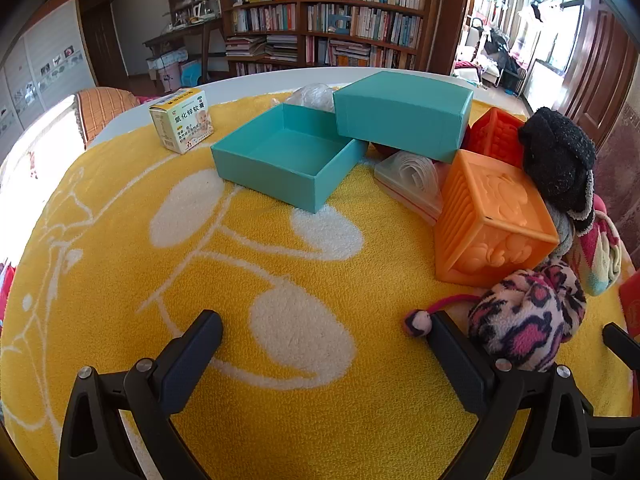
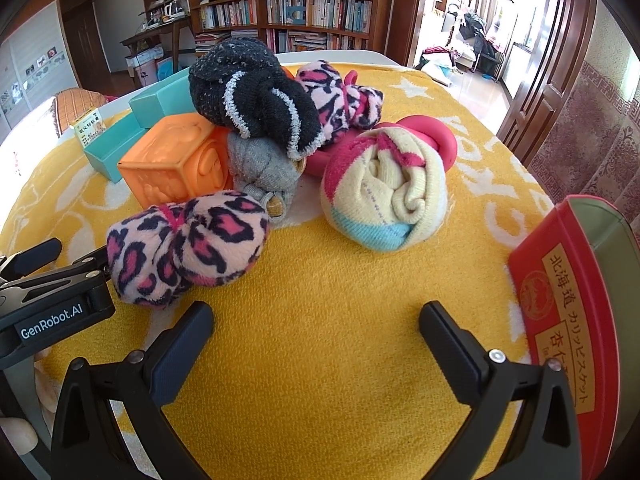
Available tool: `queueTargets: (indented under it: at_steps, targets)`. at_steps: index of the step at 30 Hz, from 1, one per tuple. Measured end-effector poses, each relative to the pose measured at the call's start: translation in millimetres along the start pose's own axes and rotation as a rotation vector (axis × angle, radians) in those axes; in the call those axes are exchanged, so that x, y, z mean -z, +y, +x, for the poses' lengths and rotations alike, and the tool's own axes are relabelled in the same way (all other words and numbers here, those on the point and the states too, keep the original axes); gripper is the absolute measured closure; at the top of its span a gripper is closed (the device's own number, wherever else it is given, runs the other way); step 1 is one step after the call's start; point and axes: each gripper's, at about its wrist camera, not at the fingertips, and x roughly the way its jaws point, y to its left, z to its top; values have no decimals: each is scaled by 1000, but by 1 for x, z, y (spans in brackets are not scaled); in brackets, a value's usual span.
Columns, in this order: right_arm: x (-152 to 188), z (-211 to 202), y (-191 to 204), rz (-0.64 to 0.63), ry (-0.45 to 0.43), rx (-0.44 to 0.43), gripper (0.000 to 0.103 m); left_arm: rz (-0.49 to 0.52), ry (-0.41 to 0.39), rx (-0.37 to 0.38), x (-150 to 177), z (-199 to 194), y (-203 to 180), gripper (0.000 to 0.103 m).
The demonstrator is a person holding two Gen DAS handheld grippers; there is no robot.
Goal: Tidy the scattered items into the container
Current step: 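Approach the pink leopard-print plush with the right gripper while the left gripper approaches the teal box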
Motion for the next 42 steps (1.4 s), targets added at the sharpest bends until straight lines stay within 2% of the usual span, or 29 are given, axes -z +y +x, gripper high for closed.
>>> queueTargets:
  at_steps: [7,12,15,17,18,19,21,23,29,31,32,37,42]
  targets:
    - [-1,0,-3,5,-3,-11,0,-7,1,-4,-1,0,-3,0]
    - [1,-10,-26,85,-51,-129,1,-11,-6,15,1,-4,-3,0]
    - [4,-15,-33,98,-75,-172,2,-28,-27,70,1,-10,-1,0]
    - [6,-18,-34,87,-89,-191,8,-42,-42,101,1,-17,1,0]
    - [5,-19,-34,80,-91,-196,15,-48,-56,101,-2,-20,2,0]
    - [5,-20,-34,75,-91,-204,25,-51,-76,92,-3,-24,3,0]
    - [3,-19,-34,78,-81,-237,32,-54,-115,63,-5,-32,7,0]
    - [-2,-19,-36,98,-72,-281,32,-73,-140,44,-8,-37,14,0]
    - [-12,-21,-25,136,-45,-419,32,-190,-151,42,-17,-36,51,0]
    - [-18,-19,-16,141,-37,-459,26,-215,-150,29,-18,-36,57,0]
    - [-20,-17,-12,146,-32,-466,20,-225,-150,24,-18,-36,60,0]
    - [-29,-3,0,176,-3,-448,20,-256,-138,19,-18,-32,70,0]
    - [-33,7,17,128,-5,-397,20,-268,-126,17,-17,-29,75,0]
